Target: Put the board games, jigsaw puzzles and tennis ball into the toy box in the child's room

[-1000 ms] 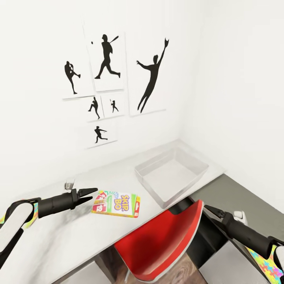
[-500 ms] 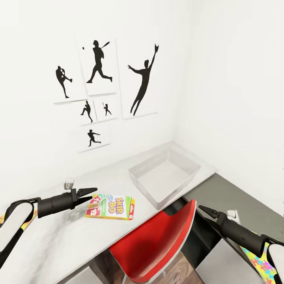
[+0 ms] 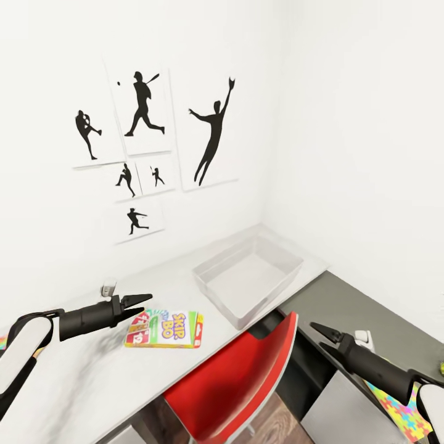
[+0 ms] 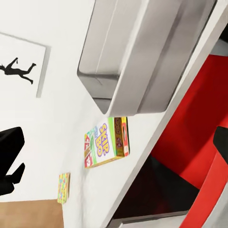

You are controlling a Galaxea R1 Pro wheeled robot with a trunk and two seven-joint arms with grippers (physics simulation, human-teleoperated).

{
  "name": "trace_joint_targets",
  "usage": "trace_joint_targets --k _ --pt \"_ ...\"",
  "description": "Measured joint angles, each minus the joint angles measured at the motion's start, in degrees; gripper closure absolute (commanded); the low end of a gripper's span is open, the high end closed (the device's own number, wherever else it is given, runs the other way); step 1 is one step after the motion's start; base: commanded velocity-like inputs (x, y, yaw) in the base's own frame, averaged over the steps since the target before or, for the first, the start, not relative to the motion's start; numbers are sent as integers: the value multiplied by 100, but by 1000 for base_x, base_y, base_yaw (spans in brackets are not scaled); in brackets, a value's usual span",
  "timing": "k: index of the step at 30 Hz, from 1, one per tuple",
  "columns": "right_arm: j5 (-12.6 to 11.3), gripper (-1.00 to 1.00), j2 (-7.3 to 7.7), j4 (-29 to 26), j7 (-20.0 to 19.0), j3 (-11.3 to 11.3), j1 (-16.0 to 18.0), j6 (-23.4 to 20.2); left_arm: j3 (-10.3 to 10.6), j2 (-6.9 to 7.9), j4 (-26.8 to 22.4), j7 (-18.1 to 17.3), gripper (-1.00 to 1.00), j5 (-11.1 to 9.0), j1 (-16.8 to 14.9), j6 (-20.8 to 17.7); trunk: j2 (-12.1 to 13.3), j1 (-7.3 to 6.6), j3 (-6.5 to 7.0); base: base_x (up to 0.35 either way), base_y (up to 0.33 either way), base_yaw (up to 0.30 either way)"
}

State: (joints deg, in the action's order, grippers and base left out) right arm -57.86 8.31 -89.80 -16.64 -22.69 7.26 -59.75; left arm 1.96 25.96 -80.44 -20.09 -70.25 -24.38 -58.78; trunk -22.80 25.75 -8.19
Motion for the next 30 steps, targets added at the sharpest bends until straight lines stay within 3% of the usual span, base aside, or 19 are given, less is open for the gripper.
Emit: trace_joint_targets --k 15,22,30 --pt "16 -100 -3 32 -27 4 -3 0 -4 6 -1 1 -100 3 2 -5 0 0 129 0 0 -100" --pt "25 -100 -4 32 -41 9 -3 198 -5 9 0 1 -100 2 1 -5 0 0 192 0 0 -18" --pt "202 -100 -4 38 -43 10 -3 232 -3 7 -1 2 -100 4 1 -5 0 0 266 0 0 -1"
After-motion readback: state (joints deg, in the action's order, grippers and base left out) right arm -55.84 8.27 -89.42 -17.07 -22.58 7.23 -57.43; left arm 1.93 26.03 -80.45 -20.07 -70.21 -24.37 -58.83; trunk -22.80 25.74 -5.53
